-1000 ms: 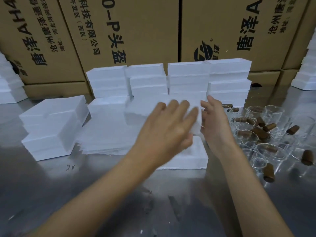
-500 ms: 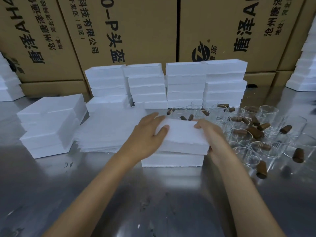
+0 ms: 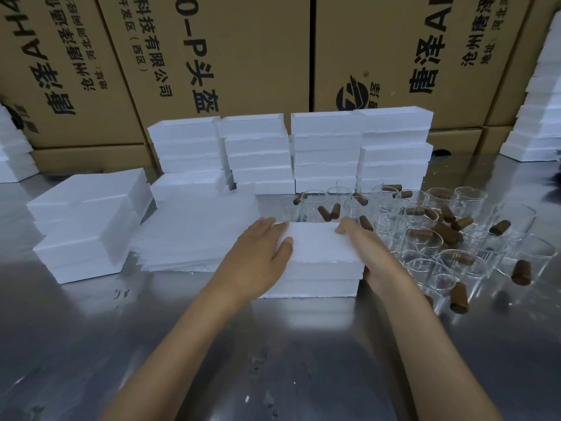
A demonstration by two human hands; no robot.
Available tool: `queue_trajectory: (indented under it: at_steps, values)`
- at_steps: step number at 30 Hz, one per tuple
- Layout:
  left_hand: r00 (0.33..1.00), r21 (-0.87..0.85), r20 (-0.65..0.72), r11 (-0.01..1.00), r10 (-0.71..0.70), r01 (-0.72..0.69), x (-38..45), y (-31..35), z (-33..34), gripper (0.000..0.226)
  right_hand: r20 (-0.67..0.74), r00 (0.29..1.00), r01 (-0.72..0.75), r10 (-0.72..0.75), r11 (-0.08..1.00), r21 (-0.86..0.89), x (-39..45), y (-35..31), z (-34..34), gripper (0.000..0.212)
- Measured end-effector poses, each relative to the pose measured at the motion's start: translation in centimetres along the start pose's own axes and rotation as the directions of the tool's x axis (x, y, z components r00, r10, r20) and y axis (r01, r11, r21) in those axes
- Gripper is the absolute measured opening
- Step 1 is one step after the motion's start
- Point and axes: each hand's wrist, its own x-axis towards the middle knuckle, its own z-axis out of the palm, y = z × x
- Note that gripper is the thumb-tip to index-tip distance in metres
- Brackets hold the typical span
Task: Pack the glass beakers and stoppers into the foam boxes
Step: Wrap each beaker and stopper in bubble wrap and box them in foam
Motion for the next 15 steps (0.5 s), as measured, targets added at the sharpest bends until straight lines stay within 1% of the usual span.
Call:
queue_trajectory:
  at_steps: [1,2,4,6,8,9,11,13,15]
  values:
    - [1.0,0.034,-0.01,0.999,0.009,-0.009,-0.3,0.4,-0.2,0.049,0.004,1.0,-0.007,0.007,1.0,-0.017,-0.2,0.0,0.0,0.025]
    - [1.0,0.075,-0.023,0.997,0.01,-0.009,-0.7,0.9,-0.5,0.047,0.008,1.0,-0.017,0.017,0.999,-0.042,-0.5,0.0,0.0,0.024]
    - [0.999,0.162,-0.035,0.986,-0.028,0.033,-1.7,1.9,-0.8,0.041,0.0,0.999,-0.037,0.037,0.995,-0.089,-0.9,0.4,-0.1,0.03]
    - [0.997,0.275,-0.043,0.958,-0.067,0.076,-2.9,3.2,-1.0,0.031,0.006,0.999,-0.036,0.036,0.995,-0.095,-1.6,1.0,0.1,0.03]
    - [0.995,0.342,-0.08,0.936,-0.055,0.079,-4.2,4.4,-0.8,0.025,-0.006,0.999,-0.032,0.032,0.997,-0.075,-2.5,1.7,0.9,0.027]
    - [0.995,0.333,-0.098,0.941,-0.019,0.051,-4.9,5.0,-0.5,0.028,-0.022,1.0,-0.016,0.015,0.998,-0.052,-2.8,2.0,1.6,0.021]
    - [0.994,0.292,-0.096,0.956,0.043,-0.013,-6.2,6.1,0.0,0.05,-0.064,0.998,0.023,-0.021,0.999,0.033,-3.5,2.4,3.2,0.01]
    - [0.997,0.321,-0.063,0.947,0.043,-0.021,-7.2,6.7,0.3,0.069,-0.074,0.996,0.052,-0.046,0.995,0.08,-4.1,2.4,4.6,0.01]
    - [0.998,0.39,-0.056,0.92,-0.014,0.035,-7.8,6.4,0.2,0.073,-0.036,0.998,0.052,-0.05,0.997,0.051,-4.6,2.4,5.8,0.015]
